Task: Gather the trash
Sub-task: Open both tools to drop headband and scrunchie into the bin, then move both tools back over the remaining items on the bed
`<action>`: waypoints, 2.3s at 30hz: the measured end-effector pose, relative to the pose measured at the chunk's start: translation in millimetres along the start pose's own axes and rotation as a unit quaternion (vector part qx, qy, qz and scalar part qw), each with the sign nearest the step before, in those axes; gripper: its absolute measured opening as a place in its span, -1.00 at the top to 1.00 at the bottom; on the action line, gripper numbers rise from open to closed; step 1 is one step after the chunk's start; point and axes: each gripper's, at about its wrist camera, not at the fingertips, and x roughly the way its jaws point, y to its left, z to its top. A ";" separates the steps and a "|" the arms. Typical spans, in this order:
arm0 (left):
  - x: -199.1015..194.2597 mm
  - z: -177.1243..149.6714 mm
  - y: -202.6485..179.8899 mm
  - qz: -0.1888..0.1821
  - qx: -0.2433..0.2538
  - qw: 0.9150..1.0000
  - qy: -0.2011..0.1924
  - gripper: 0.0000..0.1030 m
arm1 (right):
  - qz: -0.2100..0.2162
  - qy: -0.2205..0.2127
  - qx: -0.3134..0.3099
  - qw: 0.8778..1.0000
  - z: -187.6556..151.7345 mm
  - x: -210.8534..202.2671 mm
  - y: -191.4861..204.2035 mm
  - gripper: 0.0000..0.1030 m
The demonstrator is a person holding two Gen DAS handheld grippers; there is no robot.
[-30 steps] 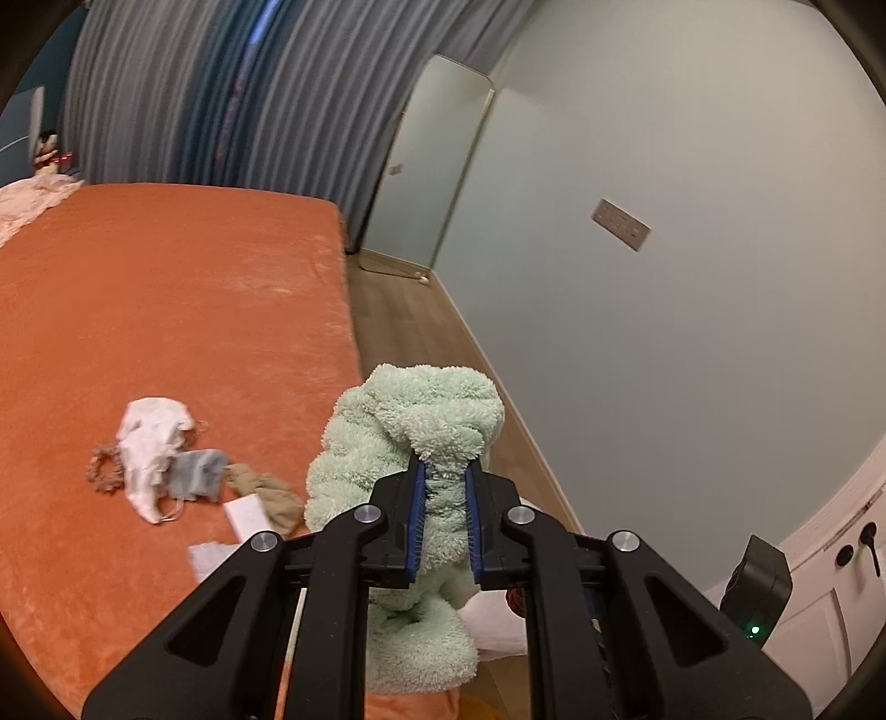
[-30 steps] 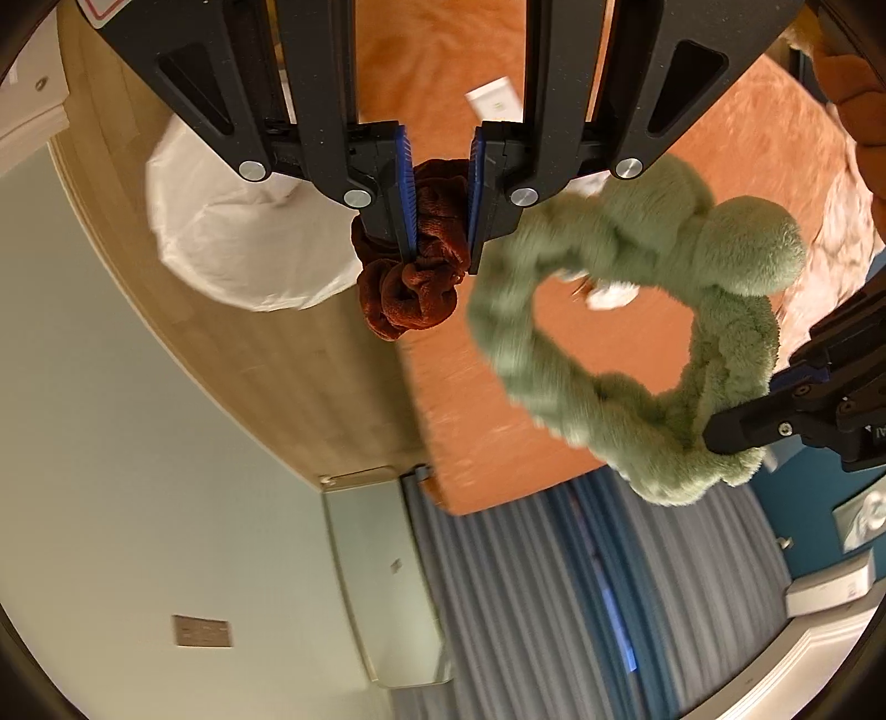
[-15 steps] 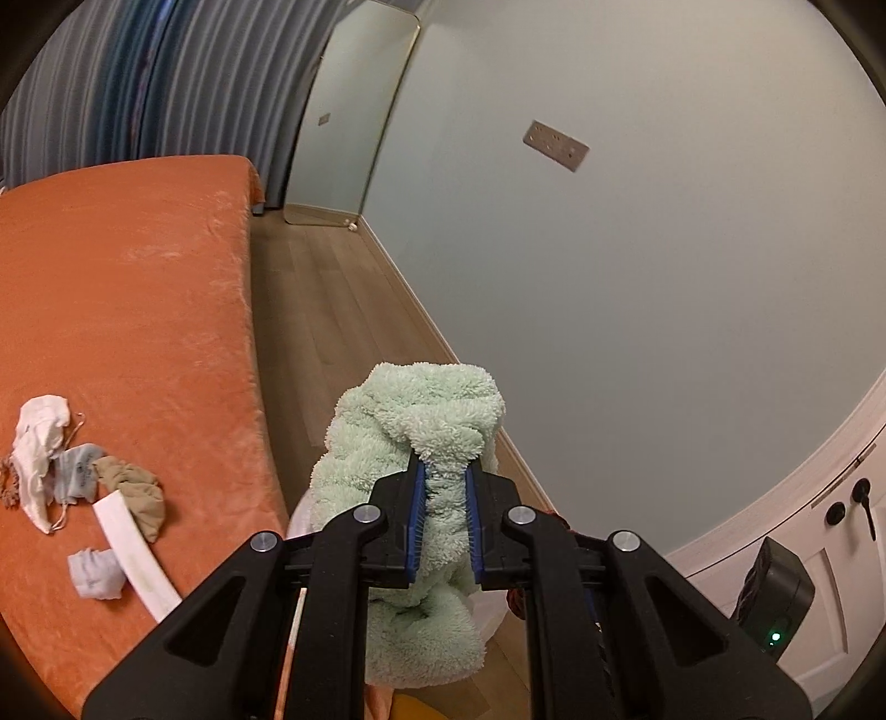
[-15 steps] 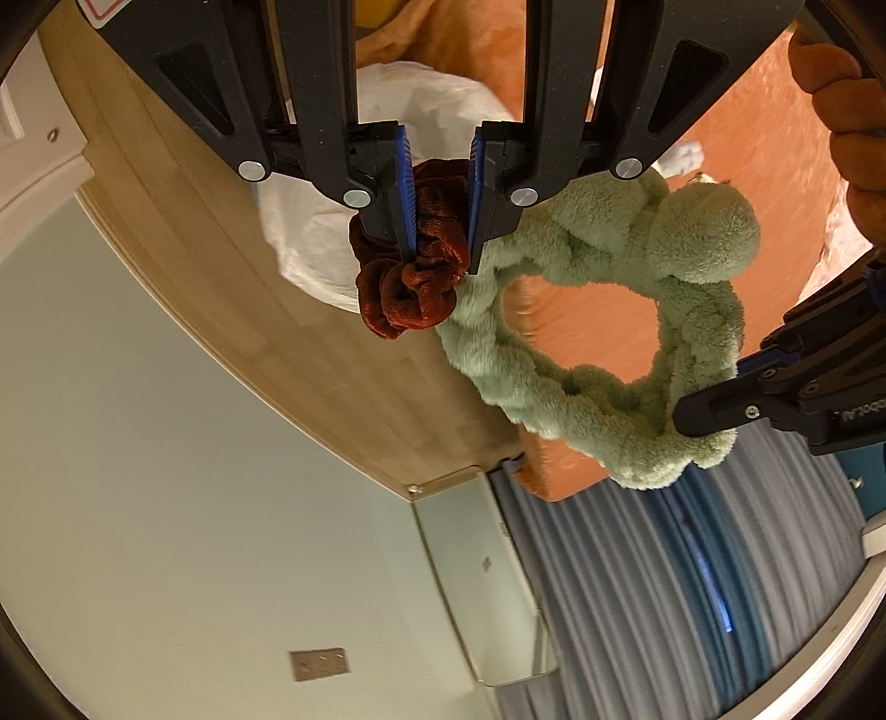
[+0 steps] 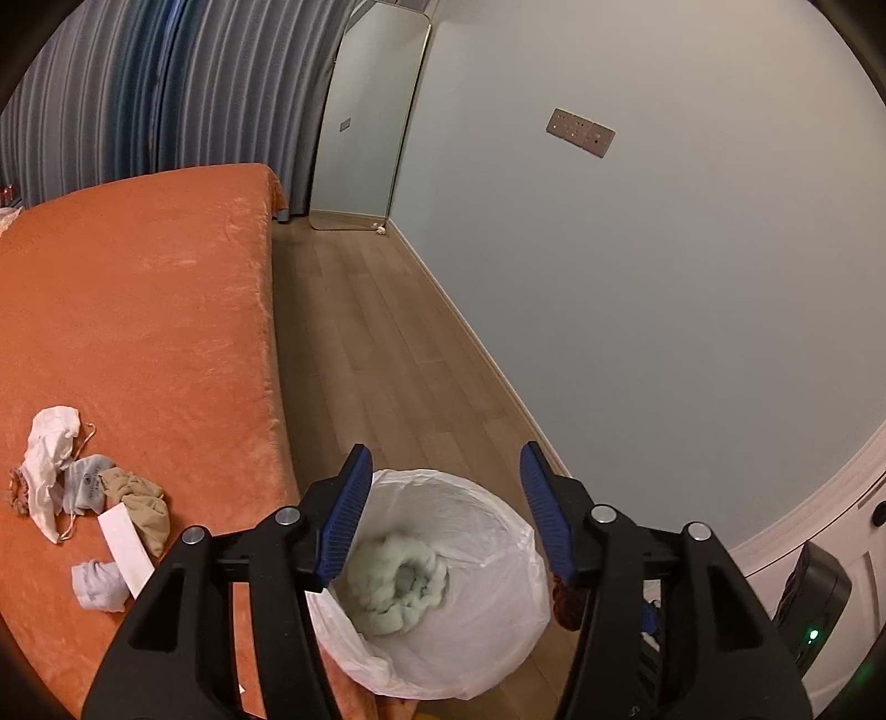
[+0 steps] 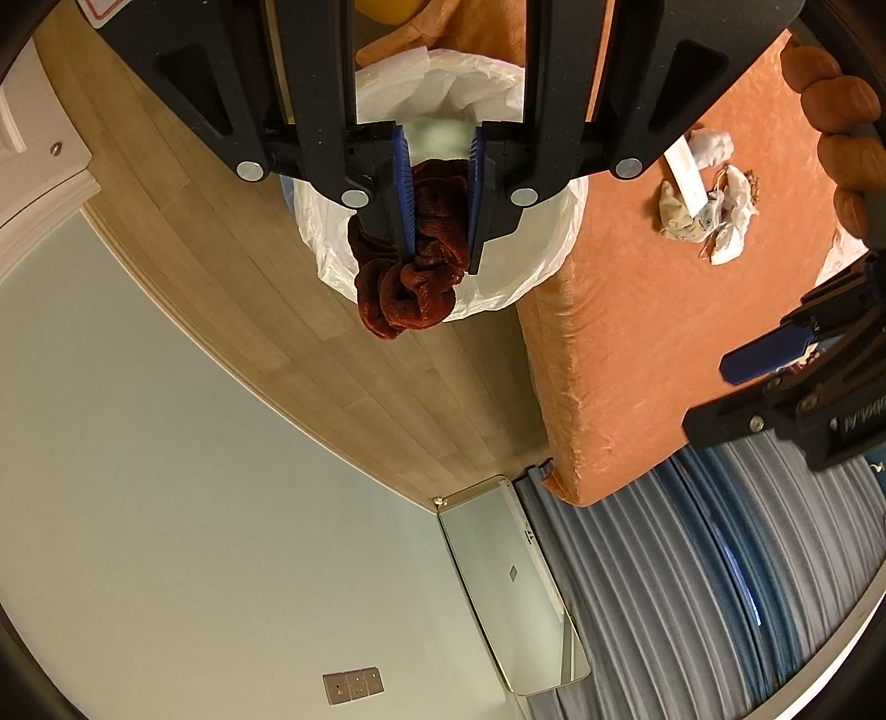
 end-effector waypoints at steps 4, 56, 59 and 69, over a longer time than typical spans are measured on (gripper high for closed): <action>-0.3 -2.5 10.1 0.011 -0.003 1.000 0.001 -0.04 | 0.003 0.001 0.000 1.000 2.9 6.9 4.7 0.62; -92.0 -113.7 254.3 0.173 -0.197 0.965 0.013 -0.37 | 0.048 0.051 -0.143 0.987 -74.0 10.8 165.7 -0.07; -95.8 -124.8 270.9 0.181 -0.213 0.960 0.019 -0.37 | 0.052 0.064 -0.157 0.984 -88.2 18.8 178.9 -0.07; -94.1 -154.9 309.2 0.197 -0.251 0.947 0.043 -0.39 | 0.061 0.108 -0.193 0.973 -129.0 52.0 214.1 -0.07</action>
